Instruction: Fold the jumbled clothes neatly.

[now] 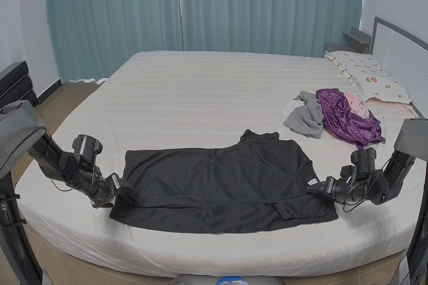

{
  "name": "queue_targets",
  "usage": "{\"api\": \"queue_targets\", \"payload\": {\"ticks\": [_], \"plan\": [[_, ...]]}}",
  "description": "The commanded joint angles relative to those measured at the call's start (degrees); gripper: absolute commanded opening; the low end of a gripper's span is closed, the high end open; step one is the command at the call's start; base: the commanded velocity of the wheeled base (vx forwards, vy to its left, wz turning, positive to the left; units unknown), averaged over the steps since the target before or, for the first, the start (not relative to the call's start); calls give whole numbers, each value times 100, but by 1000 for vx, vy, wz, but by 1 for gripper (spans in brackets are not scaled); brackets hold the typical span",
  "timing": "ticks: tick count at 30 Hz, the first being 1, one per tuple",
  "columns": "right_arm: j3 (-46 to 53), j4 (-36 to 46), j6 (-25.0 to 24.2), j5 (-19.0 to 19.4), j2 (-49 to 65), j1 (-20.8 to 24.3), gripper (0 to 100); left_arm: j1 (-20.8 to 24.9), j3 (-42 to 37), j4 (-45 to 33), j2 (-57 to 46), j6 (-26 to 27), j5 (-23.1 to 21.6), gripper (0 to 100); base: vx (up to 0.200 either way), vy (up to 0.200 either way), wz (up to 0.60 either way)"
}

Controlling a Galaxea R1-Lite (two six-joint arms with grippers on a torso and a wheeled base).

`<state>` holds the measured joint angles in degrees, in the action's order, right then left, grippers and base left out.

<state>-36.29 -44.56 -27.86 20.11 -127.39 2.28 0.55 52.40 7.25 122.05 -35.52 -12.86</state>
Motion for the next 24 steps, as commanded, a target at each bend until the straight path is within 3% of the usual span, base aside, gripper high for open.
{"api": "queue_targets", "payload": {"ticks": [1, 4, 8, 15, 20, 24], "plan": [[201, -62, -229, 72, 355, -8, 100, -11, -19, -5, -50, -78, -15, 100, 0, 0, 0], [518, -290, -255, 159, 593, 1, 100, -55, -107, -13, -314, -95, -23, 100, 0, 0, 0], [1291, -1354, -414, 186, 830, -8, 100, -169, -546, -22, -1026, -139, -401, 100, 0, 0, 0], [2100, -2795, -1354, 186, 821, -43, 100, -169, -1030, 127, -1527, -631, -445, 100, 0, 0, 0], [2293, -3024, -1477, 186, 689, -52, 100, -239, -1161, 145, -1729, -658, -472, 100, 0, 0, 0], [2355, -3024, -1486, 195, 698, -52, 100, -231, -1223, 154, -1711, -658, -480, 100, 200, 0, 0]]}}
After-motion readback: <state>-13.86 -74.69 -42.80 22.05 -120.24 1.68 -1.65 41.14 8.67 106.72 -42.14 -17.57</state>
